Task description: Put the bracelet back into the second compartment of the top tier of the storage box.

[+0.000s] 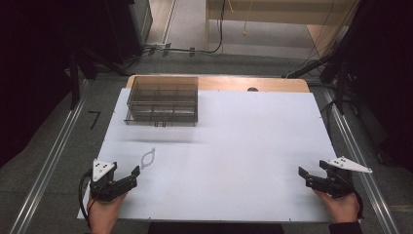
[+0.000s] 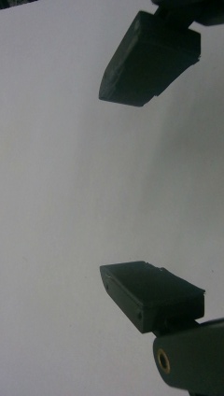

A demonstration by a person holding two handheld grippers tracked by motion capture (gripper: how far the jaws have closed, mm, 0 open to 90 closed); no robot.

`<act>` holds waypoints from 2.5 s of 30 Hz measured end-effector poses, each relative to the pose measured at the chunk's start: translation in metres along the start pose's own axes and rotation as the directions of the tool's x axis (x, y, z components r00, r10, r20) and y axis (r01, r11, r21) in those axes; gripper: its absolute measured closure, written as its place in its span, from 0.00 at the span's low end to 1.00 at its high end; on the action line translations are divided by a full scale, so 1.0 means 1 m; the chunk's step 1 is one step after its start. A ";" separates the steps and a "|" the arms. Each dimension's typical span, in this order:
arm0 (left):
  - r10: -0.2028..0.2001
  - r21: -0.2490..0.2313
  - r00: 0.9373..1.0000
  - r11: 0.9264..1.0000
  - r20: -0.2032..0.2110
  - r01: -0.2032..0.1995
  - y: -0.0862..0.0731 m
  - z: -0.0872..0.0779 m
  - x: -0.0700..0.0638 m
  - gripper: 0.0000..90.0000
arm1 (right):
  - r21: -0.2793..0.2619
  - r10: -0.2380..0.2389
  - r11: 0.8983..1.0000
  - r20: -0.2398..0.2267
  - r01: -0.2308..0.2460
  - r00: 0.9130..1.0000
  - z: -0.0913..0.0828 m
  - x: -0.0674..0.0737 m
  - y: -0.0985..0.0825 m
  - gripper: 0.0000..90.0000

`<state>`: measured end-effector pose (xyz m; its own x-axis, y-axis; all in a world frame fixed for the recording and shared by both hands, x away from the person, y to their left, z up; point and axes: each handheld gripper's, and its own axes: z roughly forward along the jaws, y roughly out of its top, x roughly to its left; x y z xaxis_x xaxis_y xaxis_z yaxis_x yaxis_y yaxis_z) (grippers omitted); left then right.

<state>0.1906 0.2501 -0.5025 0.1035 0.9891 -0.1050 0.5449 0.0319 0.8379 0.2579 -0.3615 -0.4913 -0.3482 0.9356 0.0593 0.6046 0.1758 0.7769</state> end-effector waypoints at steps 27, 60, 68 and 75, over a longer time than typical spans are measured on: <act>0.019 0.026 1.000 0.999 0.001 -0.019 0.003 0.011 -0.002 0.26 | 0.013 -0.003 1.000 -0.005 0.003 1.000 0.002 0.001 0.000 0.14; 0.073 0.097 0.993 0.992 0.088 -0.082 0.003 0.026 -0.007 0.69 | 0.023 -0.006 1.000 0.004 0.006 1.000 0.004 0.001 0.000 0.14; 0.099 0.110 0.991 0.988 0.092 -0.109 0.004 0.030 -0.010 0.77 | 0.026 -0.007 1.000 0.004 0.007 1.000 0.005 0.001 0.000 0.14; 0.108 0.117 0.990 0.986 0.093 -0.118 0.005 0.035 -0.010 0.81 | 0.033 -0.010 0.999 0.006 0.010 1.000 0.006 0.001 0.000 0.14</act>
<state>0.2211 0.2350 -0.5156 0.2383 0.9691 -0.0631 0.6221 -0.1024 0.7762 0.2616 -0.3588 -0.4952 -0.3495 0.9357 0.0476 0.6244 0.1947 0.7565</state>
